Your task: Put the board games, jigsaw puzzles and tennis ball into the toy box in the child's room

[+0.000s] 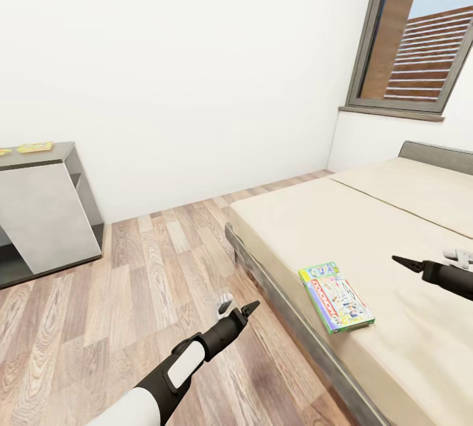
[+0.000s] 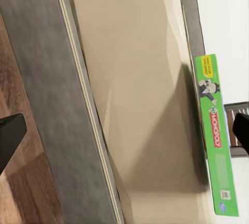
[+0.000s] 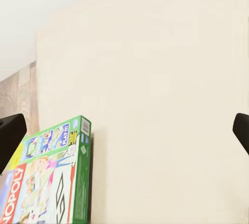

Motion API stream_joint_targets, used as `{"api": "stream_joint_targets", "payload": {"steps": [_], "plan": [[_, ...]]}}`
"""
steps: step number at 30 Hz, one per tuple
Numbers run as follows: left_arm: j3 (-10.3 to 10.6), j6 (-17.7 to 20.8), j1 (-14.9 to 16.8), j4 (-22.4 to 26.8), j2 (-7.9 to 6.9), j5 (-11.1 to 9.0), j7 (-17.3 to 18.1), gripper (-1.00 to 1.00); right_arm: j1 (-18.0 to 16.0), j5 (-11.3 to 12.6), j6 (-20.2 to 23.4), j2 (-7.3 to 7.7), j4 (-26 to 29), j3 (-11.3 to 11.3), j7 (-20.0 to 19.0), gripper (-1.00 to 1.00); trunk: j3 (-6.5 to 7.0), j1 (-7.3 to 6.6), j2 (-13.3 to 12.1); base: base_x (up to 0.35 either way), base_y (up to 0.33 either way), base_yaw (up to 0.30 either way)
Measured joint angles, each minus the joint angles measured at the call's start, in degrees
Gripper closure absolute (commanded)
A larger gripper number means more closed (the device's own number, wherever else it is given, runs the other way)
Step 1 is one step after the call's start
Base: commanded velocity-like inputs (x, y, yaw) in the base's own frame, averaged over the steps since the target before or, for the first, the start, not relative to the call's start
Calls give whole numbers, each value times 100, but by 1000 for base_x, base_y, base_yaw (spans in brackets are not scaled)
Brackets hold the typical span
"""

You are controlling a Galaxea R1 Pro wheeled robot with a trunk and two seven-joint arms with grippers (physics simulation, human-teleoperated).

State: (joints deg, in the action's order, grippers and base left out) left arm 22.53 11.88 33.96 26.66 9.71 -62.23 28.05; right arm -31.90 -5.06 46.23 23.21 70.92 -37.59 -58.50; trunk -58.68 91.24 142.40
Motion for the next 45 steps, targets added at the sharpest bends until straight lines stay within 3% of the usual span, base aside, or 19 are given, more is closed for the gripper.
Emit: {"api": "stream_joint_targets", "payload": {"steps": [12,33,45], "plan": [[8,-2,1,1,-14,-13,64,-100,43,8,70,-23,355,-24,-101,-100,0,0,0,0,0,-49],[-5,-24,23,-30,-31,-24,83,-100,58,-14,269,-24,543,23,-144,-100,4,0,0,0,0,-238],[-16,-23,34,-42,-38,-141,137,-100,74,-5,279,-76,682,20,-164,-100,6,0,0,0,0,-88]]}}
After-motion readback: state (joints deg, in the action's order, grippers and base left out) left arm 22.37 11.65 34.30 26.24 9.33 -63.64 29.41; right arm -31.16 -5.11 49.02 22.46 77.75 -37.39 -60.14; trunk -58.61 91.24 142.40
